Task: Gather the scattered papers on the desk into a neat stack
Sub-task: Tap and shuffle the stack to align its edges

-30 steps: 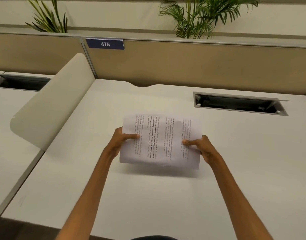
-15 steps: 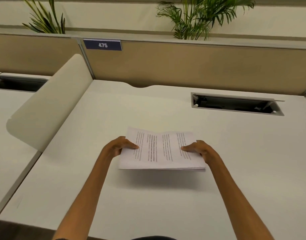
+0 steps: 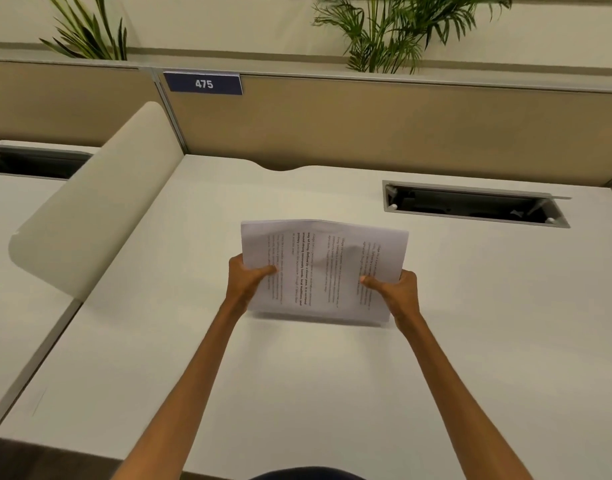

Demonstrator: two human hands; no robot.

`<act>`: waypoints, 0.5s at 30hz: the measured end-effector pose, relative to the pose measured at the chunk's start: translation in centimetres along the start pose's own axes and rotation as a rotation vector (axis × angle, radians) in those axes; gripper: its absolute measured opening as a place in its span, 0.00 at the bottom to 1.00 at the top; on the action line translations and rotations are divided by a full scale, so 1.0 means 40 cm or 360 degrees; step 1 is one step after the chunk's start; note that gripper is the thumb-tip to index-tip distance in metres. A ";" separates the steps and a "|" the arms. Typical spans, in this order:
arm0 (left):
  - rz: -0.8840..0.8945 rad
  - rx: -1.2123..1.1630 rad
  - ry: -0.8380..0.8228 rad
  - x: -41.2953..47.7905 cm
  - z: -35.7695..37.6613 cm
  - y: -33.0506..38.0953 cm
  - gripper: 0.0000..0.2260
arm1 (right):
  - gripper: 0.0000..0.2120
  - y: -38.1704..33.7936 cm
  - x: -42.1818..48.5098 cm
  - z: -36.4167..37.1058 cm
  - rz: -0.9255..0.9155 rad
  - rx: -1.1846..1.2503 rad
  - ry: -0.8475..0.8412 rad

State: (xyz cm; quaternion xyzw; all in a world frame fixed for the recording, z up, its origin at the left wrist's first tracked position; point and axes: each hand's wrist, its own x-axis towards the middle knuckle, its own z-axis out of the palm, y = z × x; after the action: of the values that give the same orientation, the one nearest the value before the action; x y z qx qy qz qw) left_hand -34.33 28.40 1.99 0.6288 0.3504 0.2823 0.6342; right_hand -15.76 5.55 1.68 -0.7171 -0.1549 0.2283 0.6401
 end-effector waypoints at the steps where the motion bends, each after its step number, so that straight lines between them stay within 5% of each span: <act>1: 0.0013 0.0003 0.0007 -0.003 0.002 -0.005 0.16 | 0.14 0.005 -0.001 -0.001 0.0012 0.0009 0.0005; 15: 0.0133 -0.0052 0.0070 -0.004 0.007 -0.009 0.17 | 0.18 0.009 0.021 -0.005 -0.0133 0.0065 0.0063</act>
State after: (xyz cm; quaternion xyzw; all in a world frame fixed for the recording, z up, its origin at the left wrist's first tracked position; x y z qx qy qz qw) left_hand -34.23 28.06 1.64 0.6261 0.3331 0.3280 0.6241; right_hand -14.94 5.76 1.21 -0.7010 -0.1675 0.1902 0.6666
